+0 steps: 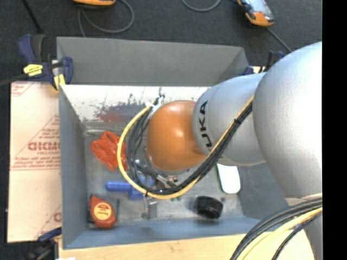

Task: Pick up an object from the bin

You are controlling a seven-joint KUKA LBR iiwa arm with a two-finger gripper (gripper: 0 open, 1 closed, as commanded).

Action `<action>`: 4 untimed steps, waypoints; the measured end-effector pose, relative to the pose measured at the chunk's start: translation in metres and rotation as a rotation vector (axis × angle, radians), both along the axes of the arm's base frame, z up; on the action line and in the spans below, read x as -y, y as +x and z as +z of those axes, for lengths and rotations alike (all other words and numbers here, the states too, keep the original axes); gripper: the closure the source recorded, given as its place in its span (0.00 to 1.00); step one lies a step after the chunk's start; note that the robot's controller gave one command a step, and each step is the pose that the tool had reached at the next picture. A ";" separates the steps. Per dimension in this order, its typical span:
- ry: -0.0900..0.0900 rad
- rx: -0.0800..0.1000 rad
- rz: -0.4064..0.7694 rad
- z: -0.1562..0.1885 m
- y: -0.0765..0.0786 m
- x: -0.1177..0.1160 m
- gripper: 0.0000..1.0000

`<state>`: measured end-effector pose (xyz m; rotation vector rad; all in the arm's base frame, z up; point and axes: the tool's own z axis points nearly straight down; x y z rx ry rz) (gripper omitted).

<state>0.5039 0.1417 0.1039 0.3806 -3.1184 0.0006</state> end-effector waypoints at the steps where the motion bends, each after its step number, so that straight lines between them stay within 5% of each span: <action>1: 0.004 0.006 -0.097 -0.027 -0.014 0.001 1.00; 2: 0.004 0.006 -0.099 -0.027 -0.014 0.001 1.00; 3: -0.001 -0.003 -0.102 0.015 0.009 0.011 1.00; 4: 0.001 0.001 -0.127 0.079 -0.025 0.029 0.00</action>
Offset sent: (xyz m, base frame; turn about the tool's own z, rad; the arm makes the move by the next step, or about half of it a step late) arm 0.0000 0.0000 0.0000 0.0000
